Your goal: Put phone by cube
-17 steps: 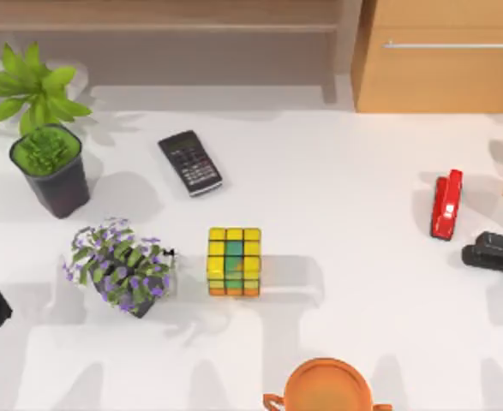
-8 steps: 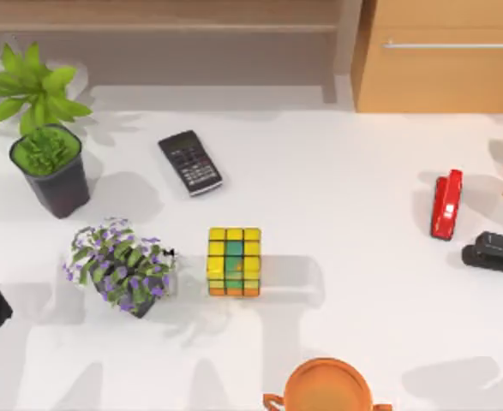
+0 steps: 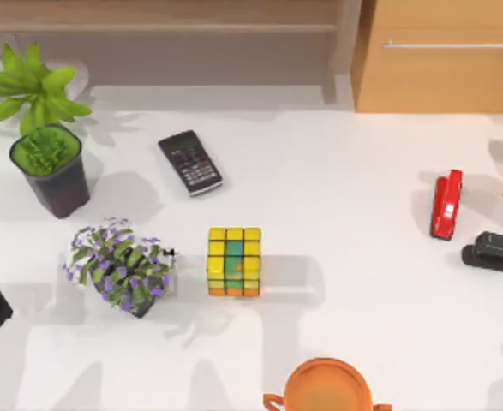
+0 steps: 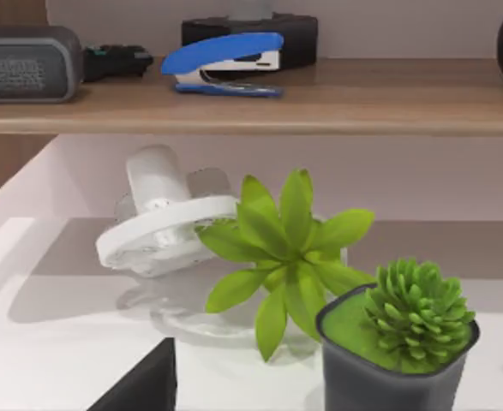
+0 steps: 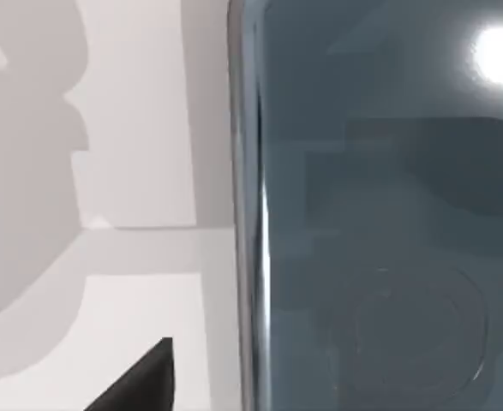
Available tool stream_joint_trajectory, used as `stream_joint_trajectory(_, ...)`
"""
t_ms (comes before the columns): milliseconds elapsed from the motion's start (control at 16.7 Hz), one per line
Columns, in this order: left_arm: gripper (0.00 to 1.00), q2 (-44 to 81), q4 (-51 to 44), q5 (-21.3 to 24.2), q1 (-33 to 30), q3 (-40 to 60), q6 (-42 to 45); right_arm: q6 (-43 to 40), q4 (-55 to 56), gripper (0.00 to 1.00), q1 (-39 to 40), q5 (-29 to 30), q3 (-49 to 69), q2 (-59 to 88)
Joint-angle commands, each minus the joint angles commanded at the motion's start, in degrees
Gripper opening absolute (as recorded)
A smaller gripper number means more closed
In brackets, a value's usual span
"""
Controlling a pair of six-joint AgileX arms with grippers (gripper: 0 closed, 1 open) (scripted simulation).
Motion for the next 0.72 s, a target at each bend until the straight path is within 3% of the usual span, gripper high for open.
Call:
stream_joint_trajectory(480,1.0,0.0,0.0,0.0,0.0,0.0,0.0,-3.47,-2.46,1.0,-1.53,-0.05,2.93,4.76)
stream_joint_trajectory(720,1.0,0.0,0.0,0.0,0.0,0.0,0.0,-3.24,1.79,1.0,-1.55,-0.06,0.93,7.11)
